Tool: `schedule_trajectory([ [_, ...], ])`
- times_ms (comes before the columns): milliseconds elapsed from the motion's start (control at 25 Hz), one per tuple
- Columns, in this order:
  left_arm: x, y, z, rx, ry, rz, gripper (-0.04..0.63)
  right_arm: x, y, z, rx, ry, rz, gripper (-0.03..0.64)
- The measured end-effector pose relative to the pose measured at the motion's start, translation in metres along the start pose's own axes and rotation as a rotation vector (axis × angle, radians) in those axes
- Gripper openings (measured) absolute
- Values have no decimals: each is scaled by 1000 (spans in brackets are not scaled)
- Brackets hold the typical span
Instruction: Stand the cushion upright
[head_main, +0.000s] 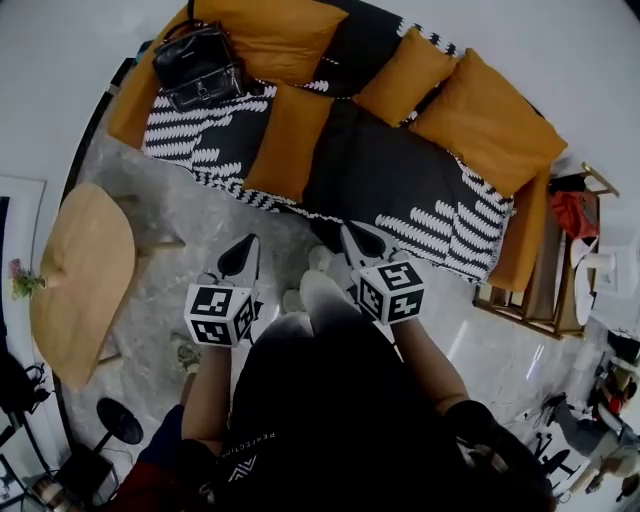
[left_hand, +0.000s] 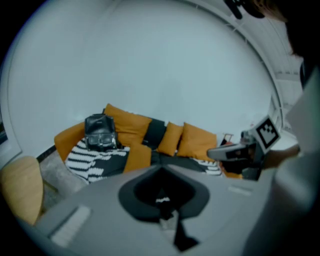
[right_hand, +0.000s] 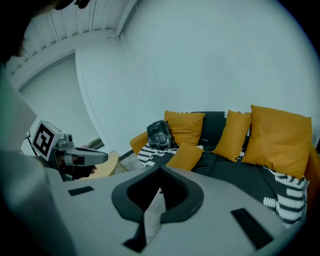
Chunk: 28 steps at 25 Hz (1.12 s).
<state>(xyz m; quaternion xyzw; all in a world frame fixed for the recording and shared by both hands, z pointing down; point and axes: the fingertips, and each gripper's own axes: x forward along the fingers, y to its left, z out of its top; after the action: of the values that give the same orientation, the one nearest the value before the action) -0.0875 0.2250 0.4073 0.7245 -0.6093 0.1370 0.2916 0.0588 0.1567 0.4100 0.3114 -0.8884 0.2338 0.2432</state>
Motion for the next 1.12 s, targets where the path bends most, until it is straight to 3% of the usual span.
schedule_trajectory([
  [360, 58, 19, -4, 3, 103, 29, 9, 50, -31, -8, 18, 92, 80, 21],
  [800, 99, 43, -8, -32, 157, 64, 18, 90, -47, -34, 45, 193, 145, 78],
  [1120, 132, 90, -22, 32, 256, 19, 107, 133, -59, -47, 73, 242, 130, 110],
])
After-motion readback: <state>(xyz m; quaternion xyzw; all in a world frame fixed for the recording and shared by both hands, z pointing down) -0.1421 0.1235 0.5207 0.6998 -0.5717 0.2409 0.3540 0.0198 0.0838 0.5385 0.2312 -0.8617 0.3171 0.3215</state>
